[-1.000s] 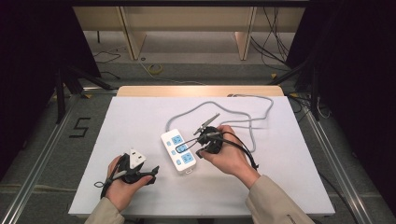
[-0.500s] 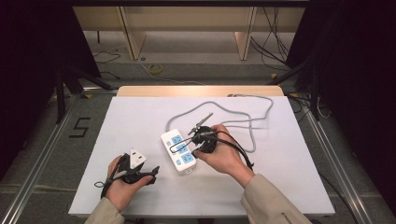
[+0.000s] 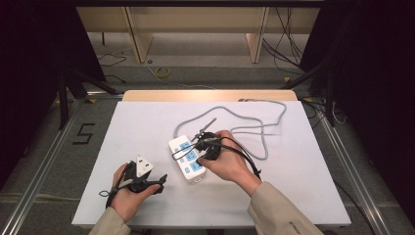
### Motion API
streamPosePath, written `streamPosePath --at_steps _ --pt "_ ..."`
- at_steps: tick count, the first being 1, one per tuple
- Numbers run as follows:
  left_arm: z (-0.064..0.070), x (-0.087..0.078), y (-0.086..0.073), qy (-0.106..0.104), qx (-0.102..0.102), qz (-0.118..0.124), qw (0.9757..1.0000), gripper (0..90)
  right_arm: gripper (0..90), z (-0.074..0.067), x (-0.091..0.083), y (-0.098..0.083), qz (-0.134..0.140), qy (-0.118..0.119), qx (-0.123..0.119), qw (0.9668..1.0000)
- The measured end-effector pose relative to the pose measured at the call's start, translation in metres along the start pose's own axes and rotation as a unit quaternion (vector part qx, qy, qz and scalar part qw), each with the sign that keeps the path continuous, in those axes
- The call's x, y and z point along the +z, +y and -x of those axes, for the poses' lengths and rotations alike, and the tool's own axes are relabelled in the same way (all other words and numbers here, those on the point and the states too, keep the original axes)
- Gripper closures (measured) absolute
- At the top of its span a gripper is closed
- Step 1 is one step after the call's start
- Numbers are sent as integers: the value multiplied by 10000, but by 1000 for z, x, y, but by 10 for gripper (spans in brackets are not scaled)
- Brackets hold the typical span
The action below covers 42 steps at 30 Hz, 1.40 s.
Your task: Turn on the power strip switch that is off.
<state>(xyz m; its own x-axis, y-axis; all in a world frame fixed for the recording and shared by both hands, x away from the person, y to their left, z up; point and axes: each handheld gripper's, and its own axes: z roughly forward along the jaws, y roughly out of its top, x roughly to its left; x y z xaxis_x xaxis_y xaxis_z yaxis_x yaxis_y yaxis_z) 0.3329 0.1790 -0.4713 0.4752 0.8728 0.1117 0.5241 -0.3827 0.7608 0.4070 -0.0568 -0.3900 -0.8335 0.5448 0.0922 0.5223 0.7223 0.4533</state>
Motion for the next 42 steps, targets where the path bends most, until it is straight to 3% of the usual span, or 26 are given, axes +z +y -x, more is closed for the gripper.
streamPosePath --at_steps 42 --pt "0 0 0 -15 55 -50 10000 207 900 -8 19 22 -135 61 -10 9999"
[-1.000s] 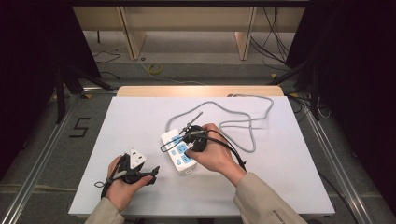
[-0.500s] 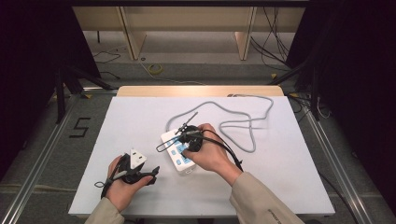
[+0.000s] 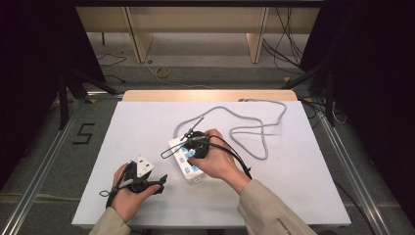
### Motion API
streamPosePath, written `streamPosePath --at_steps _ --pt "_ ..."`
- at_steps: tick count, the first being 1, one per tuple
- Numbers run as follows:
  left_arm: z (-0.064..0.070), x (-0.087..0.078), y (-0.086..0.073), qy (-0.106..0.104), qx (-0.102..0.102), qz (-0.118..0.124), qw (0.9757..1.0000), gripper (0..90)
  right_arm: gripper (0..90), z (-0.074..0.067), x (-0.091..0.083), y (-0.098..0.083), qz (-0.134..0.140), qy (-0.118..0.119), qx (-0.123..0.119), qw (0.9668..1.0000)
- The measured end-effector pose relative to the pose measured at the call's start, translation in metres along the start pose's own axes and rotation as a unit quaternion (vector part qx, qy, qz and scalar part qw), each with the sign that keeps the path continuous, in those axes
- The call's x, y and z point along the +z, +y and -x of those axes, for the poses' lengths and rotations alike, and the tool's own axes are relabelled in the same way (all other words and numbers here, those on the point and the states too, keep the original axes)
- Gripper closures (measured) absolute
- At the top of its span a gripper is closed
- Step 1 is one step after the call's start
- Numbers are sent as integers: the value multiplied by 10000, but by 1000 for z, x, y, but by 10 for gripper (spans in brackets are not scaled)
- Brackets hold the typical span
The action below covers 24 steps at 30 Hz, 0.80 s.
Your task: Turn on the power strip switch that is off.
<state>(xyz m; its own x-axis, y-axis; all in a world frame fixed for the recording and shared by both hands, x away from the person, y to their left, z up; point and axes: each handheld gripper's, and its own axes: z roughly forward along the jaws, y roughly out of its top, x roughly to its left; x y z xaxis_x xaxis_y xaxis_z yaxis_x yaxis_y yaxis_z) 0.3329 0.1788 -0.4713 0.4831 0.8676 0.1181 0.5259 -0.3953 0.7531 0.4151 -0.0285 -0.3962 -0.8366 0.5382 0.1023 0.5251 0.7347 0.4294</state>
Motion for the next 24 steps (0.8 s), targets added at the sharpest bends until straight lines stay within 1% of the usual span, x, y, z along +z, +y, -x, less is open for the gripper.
streamPosePath --at_steps 13,15,24 --pt "0 0 0 1 -7 8 10000 207 900 0 7 4 -84 8 62 9999" --pt "0 0 0 3 -11 12 10000 207 900 1 8 5 -71 -7 34 10000" --pt "0 1 0 13 -50 49 10000 207 900 0 13 8 -121 7 45 9999"
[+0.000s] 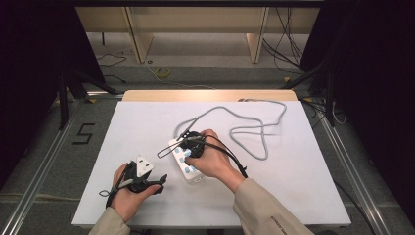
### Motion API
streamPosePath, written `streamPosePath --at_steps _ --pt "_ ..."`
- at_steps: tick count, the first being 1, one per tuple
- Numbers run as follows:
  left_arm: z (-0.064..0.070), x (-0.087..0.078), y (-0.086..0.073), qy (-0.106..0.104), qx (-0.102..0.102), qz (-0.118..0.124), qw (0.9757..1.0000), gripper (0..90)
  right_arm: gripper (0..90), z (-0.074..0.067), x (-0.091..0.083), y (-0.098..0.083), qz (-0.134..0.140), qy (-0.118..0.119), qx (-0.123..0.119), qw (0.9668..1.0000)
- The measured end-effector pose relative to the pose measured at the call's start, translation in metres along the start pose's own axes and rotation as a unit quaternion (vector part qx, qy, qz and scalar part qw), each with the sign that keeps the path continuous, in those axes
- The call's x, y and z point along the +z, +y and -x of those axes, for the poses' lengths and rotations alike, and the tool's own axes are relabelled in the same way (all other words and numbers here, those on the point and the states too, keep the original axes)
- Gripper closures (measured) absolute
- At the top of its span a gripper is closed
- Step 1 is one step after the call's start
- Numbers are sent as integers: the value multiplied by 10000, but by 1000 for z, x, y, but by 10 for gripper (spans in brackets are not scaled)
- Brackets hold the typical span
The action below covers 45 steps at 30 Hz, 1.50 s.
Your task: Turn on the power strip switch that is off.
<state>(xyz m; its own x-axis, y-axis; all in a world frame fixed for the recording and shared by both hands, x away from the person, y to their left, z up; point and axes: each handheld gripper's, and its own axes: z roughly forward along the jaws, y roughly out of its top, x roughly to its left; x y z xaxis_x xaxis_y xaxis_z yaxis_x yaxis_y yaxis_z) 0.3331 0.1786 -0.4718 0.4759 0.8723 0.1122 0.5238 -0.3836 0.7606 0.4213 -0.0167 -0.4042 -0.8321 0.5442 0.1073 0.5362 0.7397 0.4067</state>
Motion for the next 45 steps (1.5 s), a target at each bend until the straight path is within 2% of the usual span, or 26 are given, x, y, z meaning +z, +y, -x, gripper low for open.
streamPosePath --at_steps 9,45 --pt "-1 0 0 -22 63 -55 10000 207 900 0 7 2 -43 19 40 10000" --pt "-1 1 -1 -27 71 -71 9999 207 900 1 31 4 -307 -16 67 9995"
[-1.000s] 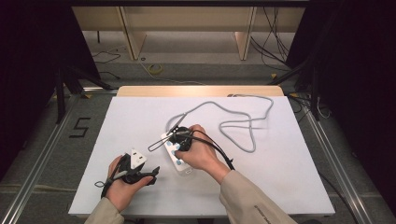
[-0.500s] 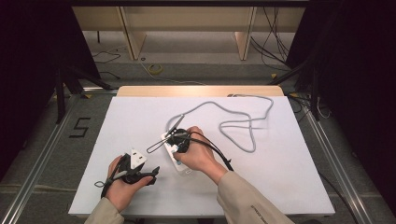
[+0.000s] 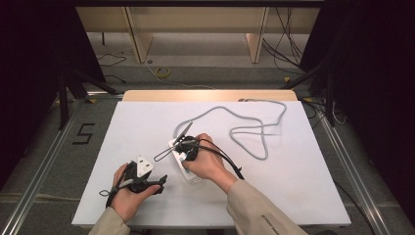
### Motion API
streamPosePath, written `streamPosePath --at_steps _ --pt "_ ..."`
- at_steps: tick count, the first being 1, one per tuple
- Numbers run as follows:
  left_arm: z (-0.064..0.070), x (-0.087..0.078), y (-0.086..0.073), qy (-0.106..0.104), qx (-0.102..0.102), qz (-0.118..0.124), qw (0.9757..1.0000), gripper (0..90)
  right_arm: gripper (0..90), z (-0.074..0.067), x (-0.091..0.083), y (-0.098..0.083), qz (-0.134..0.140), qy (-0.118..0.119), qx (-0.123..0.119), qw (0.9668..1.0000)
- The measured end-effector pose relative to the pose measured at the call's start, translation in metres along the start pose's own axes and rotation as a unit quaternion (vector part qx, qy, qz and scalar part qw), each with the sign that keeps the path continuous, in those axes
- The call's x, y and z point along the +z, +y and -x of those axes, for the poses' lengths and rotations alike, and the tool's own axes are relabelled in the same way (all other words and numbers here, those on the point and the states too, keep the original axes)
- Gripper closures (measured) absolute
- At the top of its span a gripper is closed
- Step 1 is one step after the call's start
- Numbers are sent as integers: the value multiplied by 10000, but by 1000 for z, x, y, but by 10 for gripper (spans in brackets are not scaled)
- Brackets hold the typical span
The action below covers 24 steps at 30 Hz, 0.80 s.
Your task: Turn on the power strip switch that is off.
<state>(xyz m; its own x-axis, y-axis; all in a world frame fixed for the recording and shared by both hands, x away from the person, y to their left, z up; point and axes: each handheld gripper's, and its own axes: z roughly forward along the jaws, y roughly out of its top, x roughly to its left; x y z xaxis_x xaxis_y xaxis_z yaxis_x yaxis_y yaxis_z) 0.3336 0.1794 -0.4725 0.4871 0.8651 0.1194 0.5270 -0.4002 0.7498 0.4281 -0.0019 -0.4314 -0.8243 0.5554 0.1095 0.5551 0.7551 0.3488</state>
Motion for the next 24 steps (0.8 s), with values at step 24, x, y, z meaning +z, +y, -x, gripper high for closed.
streamPosePath --at_steps 24 --pt "1 1 0 2 -9 16 10000 206 900 -3 4 0 -84 -124 -77 9999"
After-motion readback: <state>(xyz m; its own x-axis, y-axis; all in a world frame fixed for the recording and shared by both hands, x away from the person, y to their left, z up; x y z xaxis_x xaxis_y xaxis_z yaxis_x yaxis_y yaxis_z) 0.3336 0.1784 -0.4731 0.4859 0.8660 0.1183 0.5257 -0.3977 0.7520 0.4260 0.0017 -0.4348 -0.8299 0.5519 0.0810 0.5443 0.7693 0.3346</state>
